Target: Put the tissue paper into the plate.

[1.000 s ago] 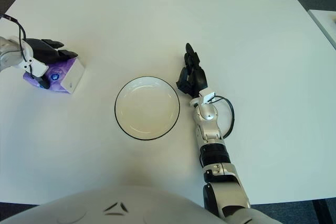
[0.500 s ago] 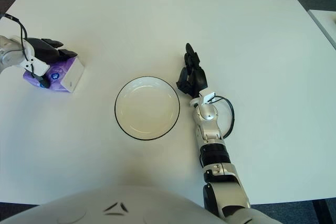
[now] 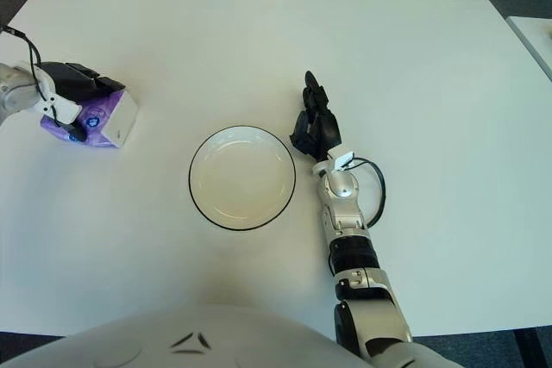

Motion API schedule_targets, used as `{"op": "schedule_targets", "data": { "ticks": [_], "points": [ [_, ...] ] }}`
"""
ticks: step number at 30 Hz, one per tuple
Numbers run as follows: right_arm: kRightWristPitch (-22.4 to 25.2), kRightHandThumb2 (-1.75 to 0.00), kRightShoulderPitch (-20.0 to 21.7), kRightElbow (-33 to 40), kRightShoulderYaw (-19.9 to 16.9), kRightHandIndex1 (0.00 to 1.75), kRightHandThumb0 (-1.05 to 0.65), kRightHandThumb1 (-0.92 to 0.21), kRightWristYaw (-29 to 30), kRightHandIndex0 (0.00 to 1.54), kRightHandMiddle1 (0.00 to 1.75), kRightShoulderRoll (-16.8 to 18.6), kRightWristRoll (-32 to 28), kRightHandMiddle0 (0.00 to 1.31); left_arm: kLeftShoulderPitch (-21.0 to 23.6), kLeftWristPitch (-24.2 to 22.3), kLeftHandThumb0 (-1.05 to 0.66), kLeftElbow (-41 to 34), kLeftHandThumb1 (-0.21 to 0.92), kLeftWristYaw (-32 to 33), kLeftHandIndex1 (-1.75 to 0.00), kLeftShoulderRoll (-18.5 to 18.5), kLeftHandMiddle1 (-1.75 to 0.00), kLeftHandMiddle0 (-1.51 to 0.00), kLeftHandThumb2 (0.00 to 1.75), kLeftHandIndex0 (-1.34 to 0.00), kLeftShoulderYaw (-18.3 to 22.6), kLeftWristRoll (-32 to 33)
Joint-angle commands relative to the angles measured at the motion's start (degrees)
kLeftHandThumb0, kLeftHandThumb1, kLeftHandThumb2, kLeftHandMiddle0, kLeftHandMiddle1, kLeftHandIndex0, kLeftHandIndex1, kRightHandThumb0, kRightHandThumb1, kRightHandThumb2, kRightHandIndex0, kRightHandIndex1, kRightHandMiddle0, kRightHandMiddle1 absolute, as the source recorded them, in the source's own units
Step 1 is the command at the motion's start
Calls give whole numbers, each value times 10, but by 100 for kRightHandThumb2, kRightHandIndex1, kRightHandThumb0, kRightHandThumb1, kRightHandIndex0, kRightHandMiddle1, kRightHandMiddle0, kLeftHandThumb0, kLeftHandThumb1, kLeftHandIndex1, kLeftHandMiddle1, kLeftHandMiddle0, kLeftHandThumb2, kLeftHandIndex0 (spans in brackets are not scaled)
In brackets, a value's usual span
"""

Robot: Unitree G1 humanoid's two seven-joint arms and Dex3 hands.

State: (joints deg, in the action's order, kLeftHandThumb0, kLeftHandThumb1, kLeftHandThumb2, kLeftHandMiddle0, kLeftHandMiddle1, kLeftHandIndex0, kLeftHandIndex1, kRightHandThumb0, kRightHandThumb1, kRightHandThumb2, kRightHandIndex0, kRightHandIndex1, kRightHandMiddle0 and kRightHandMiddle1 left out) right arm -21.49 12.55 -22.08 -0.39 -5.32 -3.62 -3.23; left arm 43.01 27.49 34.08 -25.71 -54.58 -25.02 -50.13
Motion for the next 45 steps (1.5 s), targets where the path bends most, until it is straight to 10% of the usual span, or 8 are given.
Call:
{"op": "schedule_targets", "data": {
  "ticks": [1, 13, 34, 45],
  "points": [
    [64, -104, -82, -81, 2, 0, -85, -92, -3, 1, 2, 4, 5, 0, -45, -7, -52, 47, 61, 142, -155, 36, -151, -65, 67, -37, -31, -54],
    [53, -104, -80, -90, -7, 2, -83, -92, -7, 5, 5, 7, -3, 2, -29, 36, -43, 109, 47, 357, -172, 38, -174, -111, 108, -50, -66, -105],
    [41, -104, -79, -96, -12, 1, -82, -92, -13, 9, 15, 9, -3, 0, 3, 42, -45, 212, 41, 495, -175, 55, -175, -119, 120, -54, -127, -125],
    [41, -103, -79, -98, -11, 1, -82, -92, -14, 9, 16, 6, 0, 0, 29, 91, -46, 192, 36, 482, -175, 22, -175, -119, 125, -57, -88, -62]
  ]
}}
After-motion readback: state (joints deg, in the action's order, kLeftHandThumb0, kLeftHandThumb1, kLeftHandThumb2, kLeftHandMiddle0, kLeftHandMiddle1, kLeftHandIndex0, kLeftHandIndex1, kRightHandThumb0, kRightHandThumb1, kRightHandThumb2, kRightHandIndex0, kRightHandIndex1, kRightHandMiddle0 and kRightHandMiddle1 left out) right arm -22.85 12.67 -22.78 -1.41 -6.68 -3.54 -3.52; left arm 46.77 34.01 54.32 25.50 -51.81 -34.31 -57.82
